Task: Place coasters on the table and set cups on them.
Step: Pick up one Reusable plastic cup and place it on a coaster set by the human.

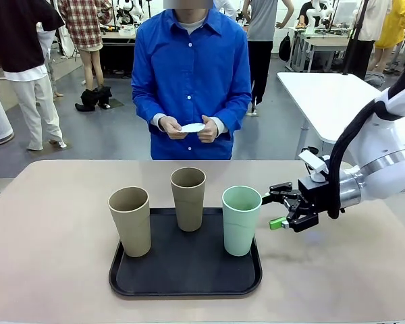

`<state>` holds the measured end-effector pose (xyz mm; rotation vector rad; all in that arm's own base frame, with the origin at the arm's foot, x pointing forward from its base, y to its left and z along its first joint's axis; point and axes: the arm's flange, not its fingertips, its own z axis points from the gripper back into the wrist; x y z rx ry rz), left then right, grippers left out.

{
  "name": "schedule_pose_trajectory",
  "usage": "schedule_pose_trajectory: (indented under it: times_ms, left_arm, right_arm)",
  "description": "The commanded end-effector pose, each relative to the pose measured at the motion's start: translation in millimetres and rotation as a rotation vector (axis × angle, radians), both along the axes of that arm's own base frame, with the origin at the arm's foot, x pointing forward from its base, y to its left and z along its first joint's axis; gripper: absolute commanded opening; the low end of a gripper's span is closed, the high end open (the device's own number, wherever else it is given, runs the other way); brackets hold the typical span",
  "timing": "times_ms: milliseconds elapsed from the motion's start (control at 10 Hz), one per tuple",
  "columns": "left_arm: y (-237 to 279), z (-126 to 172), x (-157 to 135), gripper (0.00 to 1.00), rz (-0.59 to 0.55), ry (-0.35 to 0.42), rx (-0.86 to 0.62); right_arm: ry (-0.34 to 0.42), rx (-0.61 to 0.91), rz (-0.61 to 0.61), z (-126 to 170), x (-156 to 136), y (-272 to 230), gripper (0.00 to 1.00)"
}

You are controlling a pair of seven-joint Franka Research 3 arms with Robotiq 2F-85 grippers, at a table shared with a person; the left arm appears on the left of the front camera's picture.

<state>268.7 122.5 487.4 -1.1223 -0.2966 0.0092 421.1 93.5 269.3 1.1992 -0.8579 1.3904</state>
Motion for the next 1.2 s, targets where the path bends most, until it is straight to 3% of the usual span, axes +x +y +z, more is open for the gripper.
schedule_pose_trajectory:
  times_ms: [0,1100]
  left_arm:
    - [1,1,0,1.00,-0.001,-0.014,-0.017]
    - [1,1,0,1.00,-0.001,-0.014,-0.017]
  right_arm:
    - [0.009,0.004,-0.004,-7,8,14,1.00]
    - [-0.004,0.022,0.061,-11,8,43,1.00]
